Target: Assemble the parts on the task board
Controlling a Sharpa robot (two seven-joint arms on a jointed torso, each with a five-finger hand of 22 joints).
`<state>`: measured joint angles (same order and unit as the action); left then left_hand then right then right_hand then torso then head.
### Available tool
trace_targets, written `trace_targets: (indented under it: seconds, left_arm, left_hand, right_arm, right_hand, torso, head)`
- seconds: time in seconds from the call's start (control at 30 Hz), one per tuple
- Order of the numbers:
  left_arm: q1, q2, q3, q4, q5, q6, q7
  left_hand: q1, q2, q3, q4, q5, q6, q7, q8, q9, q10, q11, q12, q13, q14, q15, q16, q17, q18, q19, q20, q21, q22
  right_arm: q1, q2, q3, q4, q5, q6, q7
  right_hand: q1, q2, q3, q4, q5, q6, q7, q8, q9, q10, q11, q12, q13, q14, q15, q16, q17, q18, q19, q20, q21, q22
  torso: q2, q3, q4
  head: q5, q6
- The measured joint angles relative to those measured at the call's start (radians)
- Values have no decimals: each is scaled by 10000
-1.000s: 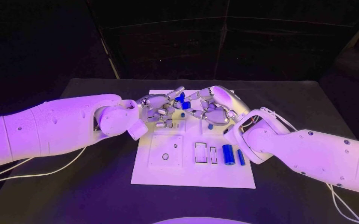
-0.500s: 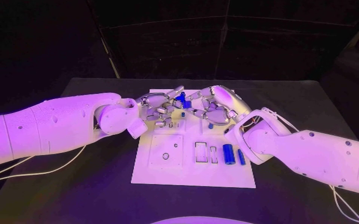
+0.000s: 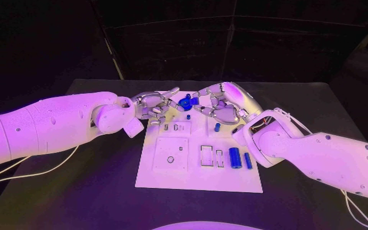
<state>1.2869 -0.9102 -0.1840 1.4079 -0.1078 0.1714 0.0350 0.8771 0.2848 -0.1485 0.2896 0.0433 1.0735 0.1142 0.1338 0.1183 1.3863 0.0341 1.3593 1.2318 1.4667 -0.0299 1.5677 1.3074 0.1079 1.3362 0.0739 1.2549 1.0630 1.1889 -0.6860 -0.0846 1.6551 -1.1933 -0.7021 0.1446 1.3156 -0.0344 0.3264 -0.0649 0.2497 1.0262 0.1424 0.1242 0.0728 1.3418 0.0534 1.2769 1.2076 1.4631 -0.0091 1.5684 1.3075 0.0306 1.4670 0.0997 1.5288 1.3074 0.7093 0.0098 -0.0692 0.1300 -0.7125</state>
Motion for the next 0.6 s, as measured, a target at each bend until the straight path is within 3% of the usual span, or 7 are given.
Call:
trace_targets:
  seconds: [0.2, 0.27, 0.3, 0.37, 0.47, 0.53, 0.6]
  left_arm:
    - [87, -375, 1, -154, -121, -400, 149]
    - [131, -520, 1, -158, -58, -635, 300]
    - [156, -581, 1, -147, 23, -755, 410]
    - [209, -700, 2, -100, 318, -1055, 752]
    - [258, -788, 5, -23, 802, -1446, 1286]
    - [296, -803, 5, 64, 1206, -1733, 1728]
    - [317, -802, 6, 148, 1549, -1947, 2098]
  left_hand:
    - [268, -98, -74, -74, 0, -142, 72, -58, 30, -191, 68, -205, -246, 0, 0, 0, 0, 0, -291, 33, -277, -377]
    - [479, -173, -145, -145, 0, -243, 127, -104, 39, -493, 115, -511, -655, 0, 0, -53, 0, 0, -614, 67, -633, -896]
    - [608, -190, -166, -201, 0, -326, 144, -145, 46, -694, 131, -707, -927, 0, 0, -115, 0, 37, -780, 87, -827, -1161]
    - [953, -229, -142, -410, 0, -530, 231, -225, 48, -1343, 208, -1357, -1794, -14, 94, -368, 0, 336, -1396, 140, -1543, -2135]
    - [1288, -276, -170, -613, 0, -680, 320, -244, 68, -1888, 297, -1863, -2451, -12, 126, -640, 0, 396, -1942, 221, -2206, -2951]
    - [1466, -288, -211, -735, 0, -771, 376, -244, 83, -2544, 335, -2456, -3226, -20, 202, -958, 0, 634, -2530, 267, -2913, -3838]
    - [1672, -301, -264, -852, 0, -950, 410, -244, 93, -3413, 430, -3279, -4267, -75, 293, -1435, -414, 634, -2882, 332, -3358, -4258]
  right_arm:
    - [103, 67, 54, -60, -690, 812, -1295]
    - [178, 198, 56, -124, -1051, 1263, -1872]
    - [225, 285, 58, -166, -1230, 1491, -2151]
    - [352, 543, 66, -301, -1635, 2028, -2769]
    - [492, 934, 83, -536, -2125, 2711, -3503]
    - [568, 1252, 83, -773, -2458, 3222, -4003]
    - [609, 1529, 80, -992, -2707, 3628, -4377]
  right_hand:
    - [-14, -14, 28, 29, -58, 85, -11, 58, 3, 0, 0, 0, -9, 38, -38, 0, 0, 0, 0, 0, 0, 0]
    - [-14, -14, 29, 29, -59, 92, -5, 60, 6, 0, 0, 0, -22, 38, -38, 0, 0, 0, 0, 0, 0, 0]
    - [-25, -26, 29, 29, -59, 96, -4, 60, 9, 0, 1, 0, -30, 39, -38, 0, -1, 0, 0, 0, 0, 0]
    - [-26, -26, 29, 29, -60, 132, -33, 61, 14, 0, 0, 0, -51, 38, -38, 0, -1, 0, -15, -15, 0, 0]
    - [-26, -26, 29, 29, -113, 151, -51, 60, 30, 0, 0, 0, -50, 38, -38, 0, -1, 2, -36, -36, 0, 0]
    - [-26, -27, 28, 29, -114, 152, -52, 58, 46, 0, 0, 0, -52, 38, -38, 0, -1, 1, -36, -36, 0, 0]
    - [-26, -27, 28, 29, -115, 152, -52, 54, 47, 0, 0, 0, -64, 38, -38, 0, -1, 2, -36, -36, 0, 0]
  torso:
    - [-7, -19, -5]
    - [-9, -24, -1]
    - [-10, -24, 3]
    - [-10, -28, 11]
    - [-10, -35, 18]
    - [-10, -45, 24]
    - [-10, -48, 29]
  head:
    - [-13, -19]
    - [-18, -31]
    - [-18, -33]
    - [-18, -40]
    - [-18, -46]
    - [-11, -60]
    - [19, -81]
